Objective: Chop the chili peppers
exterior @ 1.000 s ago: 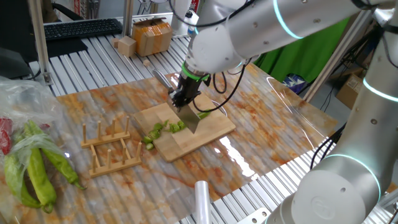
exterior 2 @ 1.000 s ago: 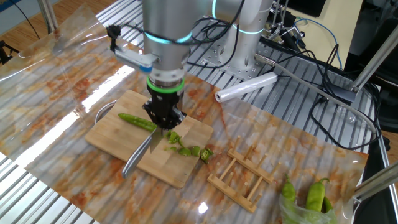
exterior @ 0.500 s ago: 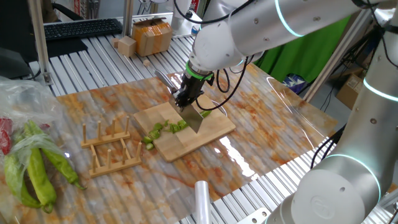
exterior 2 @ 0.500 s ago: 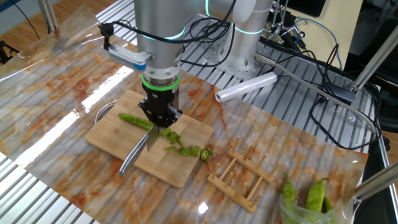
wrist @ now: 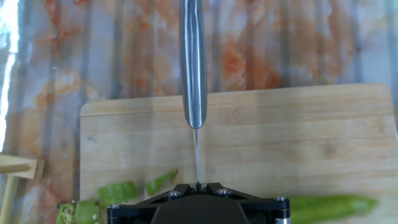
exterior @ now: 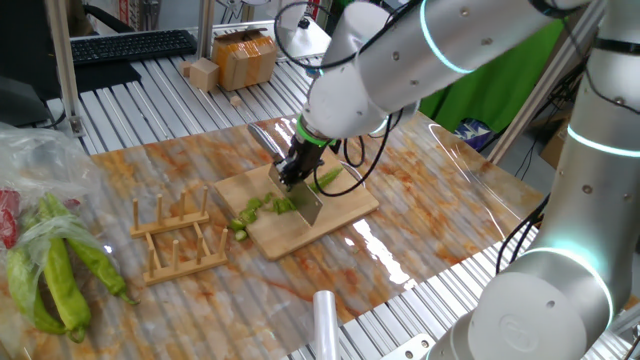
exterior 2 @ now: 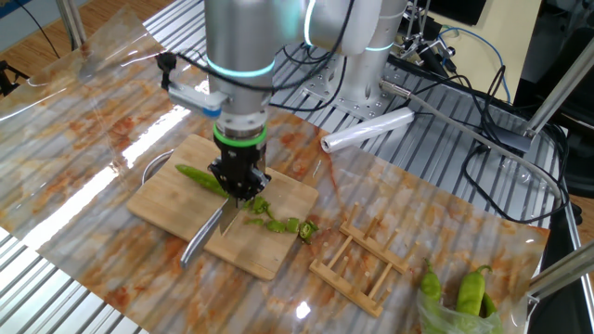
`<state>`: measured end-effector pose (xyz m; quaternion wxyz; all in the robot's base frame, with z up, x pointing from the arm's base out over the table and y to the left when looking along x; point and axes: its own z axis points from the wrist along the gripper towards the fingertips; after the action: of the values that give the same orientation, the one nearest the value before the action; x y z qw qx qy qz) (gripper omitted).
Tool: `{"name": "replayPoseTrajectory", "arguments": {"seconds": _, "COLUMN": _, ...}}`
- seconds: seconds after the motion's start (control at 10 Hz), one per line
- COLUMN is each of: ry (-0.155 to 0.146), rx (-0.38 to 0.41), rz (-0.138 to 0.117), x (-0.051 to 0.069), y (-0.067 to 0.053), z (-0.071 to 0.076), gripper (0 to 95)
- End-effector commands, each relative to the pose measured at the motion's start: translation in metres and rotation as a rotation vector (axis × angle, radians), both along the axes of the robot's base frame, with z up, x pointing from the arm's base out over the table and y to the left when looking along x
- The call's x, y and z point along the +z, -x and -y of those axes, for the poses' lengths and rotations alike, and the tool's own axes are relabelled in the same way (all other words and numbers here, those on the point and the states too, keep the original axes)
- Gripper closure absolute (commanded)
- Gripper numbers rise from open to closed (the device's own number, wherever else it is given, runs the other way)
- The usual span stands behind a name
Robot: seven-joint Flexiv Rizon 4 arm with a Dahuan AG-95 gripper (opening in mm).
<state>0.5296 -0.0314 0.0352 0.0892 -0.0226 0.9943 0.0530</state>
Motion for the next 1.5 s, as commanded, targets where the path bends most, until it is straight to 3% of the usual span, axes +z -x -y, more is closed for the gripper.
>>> {"name": "replayPoseTrajectory", "arguments": {"seconds": 0.1, "ry": -0.019, "rx": -0.013, "rz": -0.014, "x": -0.016, "y": -0.004, "z": -0.003, "gripper": 95.0}}
{"name": "replayPoseTrajectory", "arguments": {"seconds": 0.3, "ry": 0.006, "rx": -0.016, "rz": -0.032, "x": -0.006, "y": -0.005, "z": -0.006, "gripper": 95.0}}
{"name": "replayPoseTrajectory", "arguments": {"seconds": 0.4, "ry": 0.004, "rx": -0.018, "rz": -0.032, "x": -0.007, "y": -0.003, "z": -0.007, "gripper": 95.0}}
{"name": "replayPoseTrajectory", "arguments": {"seconds": 0.5, "ry": -0.005, "rx": -0.019, "rz": -0.049, "x": -0.003, "y": 0.002, "z": -0.007, "gripper": 95.0}}
{"name": "replayPoseTrajectory", "arguments": {"seconds": 0.8, "ry": 0.024, "rx": -0.015, "rz": -0.091, "x": 0.034, "y": -0.001, "z": -0.008, "gripper": 95.0}}
{"name": "replayPoseTrajectory", "arguments": {"seconds": 1.2, "ry": 0.040, "rx": -0.005, "rz": -0.090, "x": 0.045, "y": -0.001, "z": -0.008, "gripper": 95.0}}
{"name": "replayPoseTrajectory", "arguments": {"seconds": 1.3, "ry": 0.059, "rx": 0.010, "rz": -0.085, "x": 0.048, "y": 0.000, "z": -0.006, "gripper": 95.0}}
{"name": "replayPoseTrajectory", "arguments": {"seconds": 1.5, "ry": 0.069, "rx": 0.031, "rz": -0.080, "x": 0.047, "y": -0.001, "z": 0.002, "gripper": 95.0}}
